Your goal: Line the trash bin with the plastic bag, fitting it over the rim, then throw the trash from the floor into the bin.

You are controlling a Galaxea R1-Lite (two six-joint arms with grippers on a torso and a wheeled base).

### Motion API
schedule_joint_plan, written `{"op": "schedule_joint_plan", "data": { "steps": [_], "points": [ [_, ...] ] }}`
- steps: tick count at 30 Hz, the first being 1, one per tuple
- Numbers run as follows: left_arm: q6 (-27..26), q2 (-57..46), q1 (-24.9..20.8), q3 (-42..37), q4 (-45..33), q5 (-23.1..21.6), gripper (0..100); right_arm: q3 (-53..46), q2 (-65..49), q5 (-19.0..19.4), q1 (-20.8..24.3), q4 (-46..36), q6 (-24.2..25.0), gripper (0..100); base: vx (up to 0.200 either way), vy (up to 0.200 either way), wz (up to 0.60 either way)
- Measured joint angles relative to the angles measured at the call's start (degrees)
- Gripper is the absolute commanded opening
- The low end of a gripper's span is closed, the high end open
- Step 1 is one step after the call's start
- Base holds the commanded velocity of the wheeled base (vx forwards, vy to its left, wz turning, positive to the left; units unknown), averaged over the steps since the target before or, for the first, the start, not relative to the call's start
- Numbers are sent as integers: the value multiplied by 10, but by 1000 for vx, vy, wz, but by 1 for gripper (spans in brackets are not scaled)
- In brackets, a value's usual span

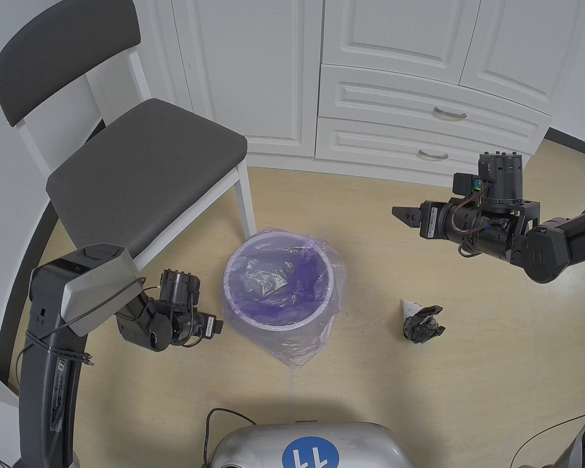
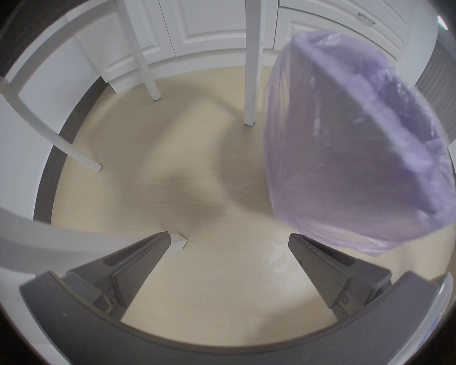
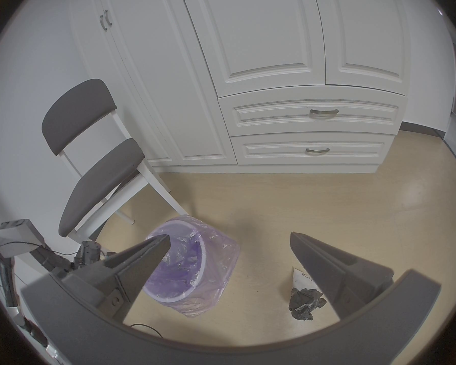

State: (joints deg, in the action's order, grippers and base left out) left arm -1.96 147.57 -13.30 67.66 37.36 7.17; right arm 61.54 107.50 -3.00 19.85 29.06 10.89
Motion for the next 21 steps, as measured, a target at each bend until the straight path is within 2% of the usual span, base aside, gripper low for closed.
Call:
{"op": "schedule_joint_plan", "data": {
  "steps": [5, 11, 17, 21],
  "points": [
    [0, -60, -3, -107, 78, -2, 100, -3, -4, 0, 0, 0, 0, 100, 0, 0, 0],
    [2, -122, -10, -172, 106, -8, 100, -7, -13, 1, 0, 1, 0, 100, 0, 0, 0],
    [46, -160, -28, -186, 126, -4, 100, -9, -20, 1, 1, 1, 0, 100, 0, 0, 0],
    [77, -164, -51, -170, 152, 23, 100, -9, -22, 1, 1, 2, 1, 100, 0, 0, 0]
  ]
}}
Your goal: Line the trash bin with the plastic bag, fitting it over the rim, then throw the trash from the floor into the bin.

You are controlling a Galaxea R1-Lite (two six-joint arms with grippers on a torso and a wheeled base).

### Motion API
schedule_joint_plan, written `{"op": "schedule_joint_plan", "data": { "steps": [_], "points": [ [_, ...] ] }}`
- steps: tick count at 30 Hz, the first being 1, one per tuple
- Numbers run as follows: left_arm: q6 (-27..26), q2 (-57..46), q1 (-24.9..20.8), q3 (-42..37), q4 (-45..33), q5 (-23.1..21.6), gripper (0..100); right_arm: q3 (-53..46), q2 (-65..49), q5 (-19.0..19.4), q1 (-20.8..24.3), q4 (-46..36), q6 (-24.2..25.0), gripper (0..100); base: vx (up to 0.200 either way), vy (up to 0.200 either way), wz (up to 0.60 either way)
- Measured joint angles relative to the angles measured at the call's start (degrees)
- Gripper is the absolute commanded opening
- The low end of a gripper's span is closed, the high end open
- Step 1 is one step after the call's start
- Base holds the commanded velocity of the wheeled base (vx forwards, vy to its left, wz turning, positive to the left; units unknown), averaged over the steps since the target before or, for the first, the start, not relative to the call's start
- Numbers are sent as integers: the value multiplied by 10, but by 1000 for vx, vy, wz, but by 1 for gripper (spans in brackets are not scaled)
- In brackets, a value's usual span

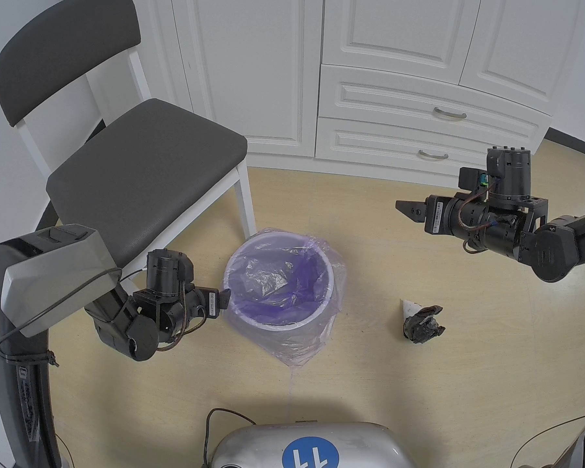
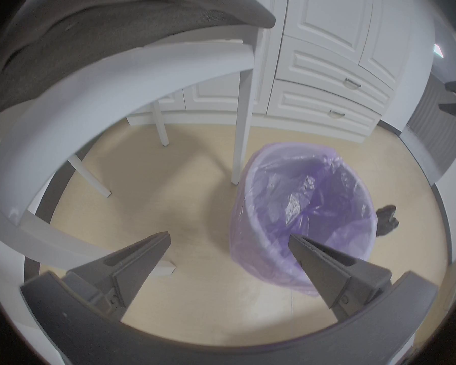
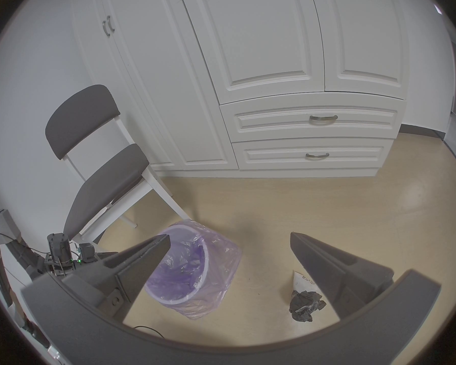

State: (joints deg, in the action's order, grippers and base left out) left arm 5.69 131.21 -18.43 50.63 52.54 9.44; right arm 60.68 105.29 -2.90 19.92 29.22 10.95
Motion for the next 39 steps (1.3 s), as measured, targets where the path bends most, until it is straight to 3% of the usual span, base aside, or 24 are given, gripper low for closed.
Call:
{"op": "schedule_joint_plan", "data": {
  "steps": [7, 20, 39],
  "points": [
    [28, 43, -30, 52, 53, 94, 100, 0, -1, 0, 0, 24, 2, 100, 0, 0, 0],
    [32, 134, -50, 197, 90, 208, 100, -8, -1, 1, -1, 48, 2, 100, 0, 0, 0],
    [30, 221, -22, 367, 19, 222, 100, -8, 1, 1, -4, 49, 2, 100, 0, 0, 0]
  ]
}}
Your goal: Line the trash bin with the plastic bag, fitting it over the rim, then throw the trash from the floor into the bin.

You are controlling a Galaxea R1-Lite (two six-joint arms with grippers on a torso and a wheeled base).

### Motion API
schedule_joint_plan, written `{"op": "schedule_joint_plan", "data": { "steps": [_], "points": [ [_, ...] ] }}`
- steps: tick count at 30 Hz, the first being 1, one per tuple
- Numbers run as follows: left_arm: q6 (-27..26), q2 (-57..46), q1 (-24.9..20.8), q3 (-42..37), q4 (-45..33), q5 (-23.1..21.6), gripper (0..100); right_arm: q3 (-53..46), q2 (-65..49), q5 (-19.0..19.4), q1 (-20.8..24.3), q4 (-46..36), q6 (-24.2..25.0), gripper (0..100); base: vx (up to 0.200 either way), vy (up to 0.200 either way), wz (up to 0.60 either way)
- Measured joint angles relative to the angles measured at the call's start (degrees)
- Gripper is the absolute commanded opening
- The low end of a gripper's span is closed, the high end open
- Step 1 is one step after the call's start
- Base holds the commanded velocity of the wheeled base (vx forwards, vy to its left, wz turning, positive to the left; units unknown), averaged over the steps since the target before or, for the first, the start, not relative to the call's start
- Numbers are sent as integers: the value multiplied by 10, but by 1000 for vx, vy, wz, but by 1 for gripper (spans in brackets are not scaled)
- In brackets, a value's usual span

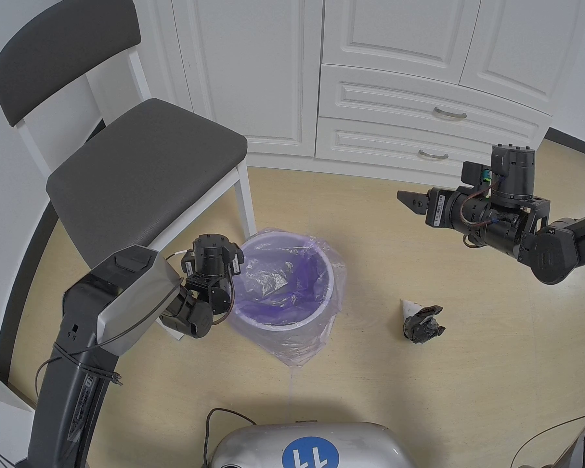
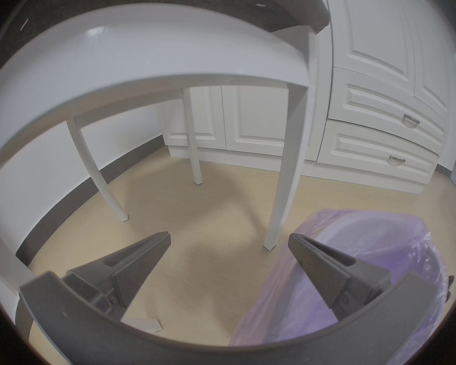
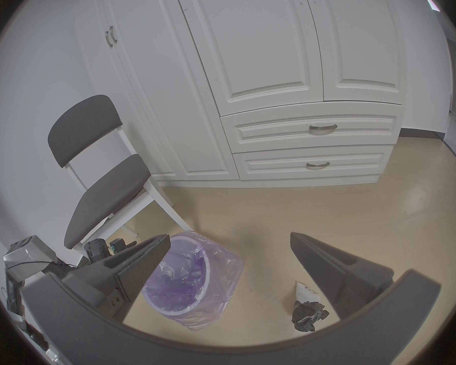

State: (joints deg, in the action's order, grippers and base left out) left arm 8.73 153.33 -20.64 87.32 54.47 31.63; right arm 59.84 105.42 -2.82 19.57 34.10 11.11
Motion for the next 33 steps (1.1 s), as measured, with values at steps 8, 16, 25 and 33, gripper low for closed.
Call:
{"op": "schedule_joint_plan", "data": {
  "steps": [8, 16, 25, 33],
  "points": [
    [18, 5, 9, 13, -39, 0, 100, -1, 1, 0, -1, 0, -1, 100, 0, 0, 0],
    [29, -2, -13, -6, -46, -1, 100, -3, 1, 0, -1, 0, -2, 100, 0, 0, 0],
    [38, -15, -26, -29, -45, -2, 100, -4, 3, 0, -1, 0, -2, 100, 0, 0, 0],
    [54, -40, -24, -71, -38, -7, 100, 1, 19, 0, -4, 0, -3, 100, 0, 0, 0]
  ]
}}
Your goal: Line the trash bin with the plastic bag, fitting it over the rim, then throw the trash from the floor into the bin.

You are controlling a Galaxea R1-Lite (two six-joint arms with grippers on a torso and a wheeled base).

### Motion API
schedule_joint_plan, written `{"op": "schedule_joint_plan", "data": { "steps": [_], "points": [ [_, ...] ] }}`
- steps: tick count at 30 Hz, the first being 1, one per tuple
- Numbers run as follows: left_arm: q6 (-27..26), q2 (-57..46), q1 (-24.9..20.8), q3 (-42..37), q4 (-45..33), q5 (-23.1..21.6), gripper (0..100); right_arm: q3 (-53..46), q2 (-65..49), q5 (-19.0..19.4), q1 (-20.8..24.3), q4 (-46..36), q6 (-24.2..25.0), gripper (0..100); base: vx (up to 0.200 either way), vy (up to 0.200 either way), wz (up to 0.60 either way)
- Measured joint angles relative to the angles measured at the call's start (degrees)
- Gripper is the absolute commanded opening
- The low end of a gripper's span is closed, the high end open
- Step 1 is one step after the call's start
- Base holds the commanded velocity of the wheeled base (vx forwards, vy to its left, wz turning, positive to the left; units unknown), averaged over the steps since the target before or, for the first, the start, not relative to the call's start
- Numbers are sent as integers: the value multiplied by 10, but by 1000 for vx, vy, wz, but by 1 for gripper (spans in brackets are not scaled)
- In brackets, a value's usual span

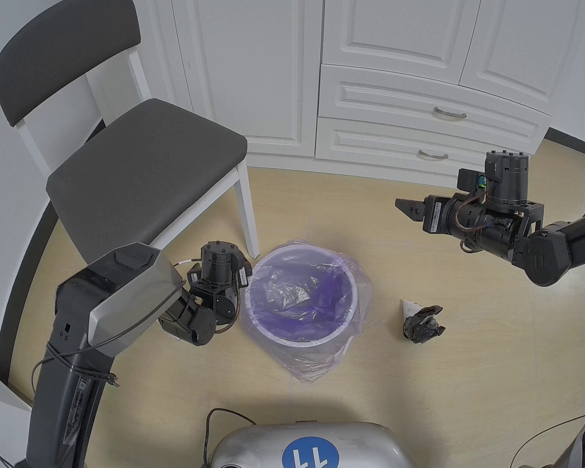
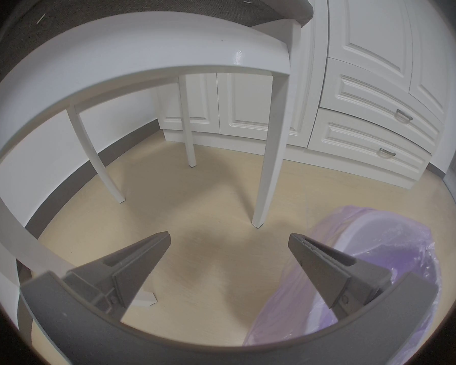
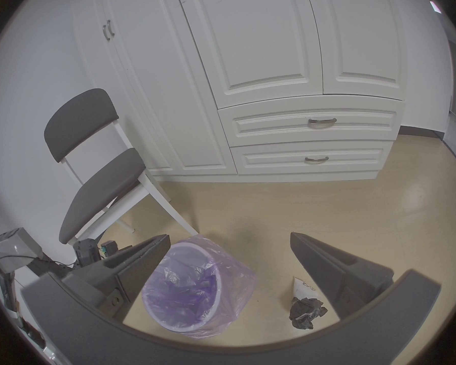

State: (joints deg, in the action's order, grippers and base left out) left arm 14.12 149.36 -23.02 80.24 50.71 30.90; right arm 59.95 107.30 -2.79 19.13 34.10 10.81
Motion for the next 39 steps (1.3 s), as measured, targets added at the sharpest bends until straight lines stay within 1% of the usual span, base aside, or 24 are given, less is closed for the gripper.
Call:
{"op": "schedule_joint_plan", "data": {
  "steps": [4, 8, 16, 18, 22, 26, 27, 29, 31, 35, 39],
  "points": [
    [1, -12, 5, -18, 4, -1, 100, 5, 12, 0, -2, 0, 0, 100, 0, 0, 0],
    [1, -30, 5, -54, 26, -16, 100, 13, 31, 0, -3, 0, 0, 100, 0, 0, 0],
    [-2, -75, 2, -183, 101, -69, 100, 52, 100, 0, -3, 0, 5, 100, 0, 0, 0],
    [-2, -87, 1, -215, 122, -90, 100, 62, 119, -2, -3, 0, 5, 100, 0, 0, 0],
    [-4, -118, 0, -298, 174, -162, 100, 82, 164, -8, 3, 0, 6, 100, 0, 0, 0],
    [-12, -145, -1, -374, 217, -223, 100, 101, 200, -19, 9, 0, 8, 100, 0, 0, 0],
    [-17, -154, -1, -400, 240, -246, 100, 109, 212, -21, 11, 0, 12, 100, 0, 0, 0],
    [-30, -164, 0, -436, 279, -277, 100, 121, 230, -24, 14, 0, 19, 100, 0, 0, 0],
    [-58, -175, 3, -476, 332, -307, 100, 142, 254, -26, 18, 0, 37, 100, 0, 0, 0],
    [-98, -189, 9, -527, 369, -332, 100, 182, 295, -29, 23, 0, 68, 100, 0, 0, 0],
    [-104, -211, 12, -552, 371, -339, 100, 219, 334, -31, 26, -1, 94, 100, 0, 0, 0]
  ]
}}
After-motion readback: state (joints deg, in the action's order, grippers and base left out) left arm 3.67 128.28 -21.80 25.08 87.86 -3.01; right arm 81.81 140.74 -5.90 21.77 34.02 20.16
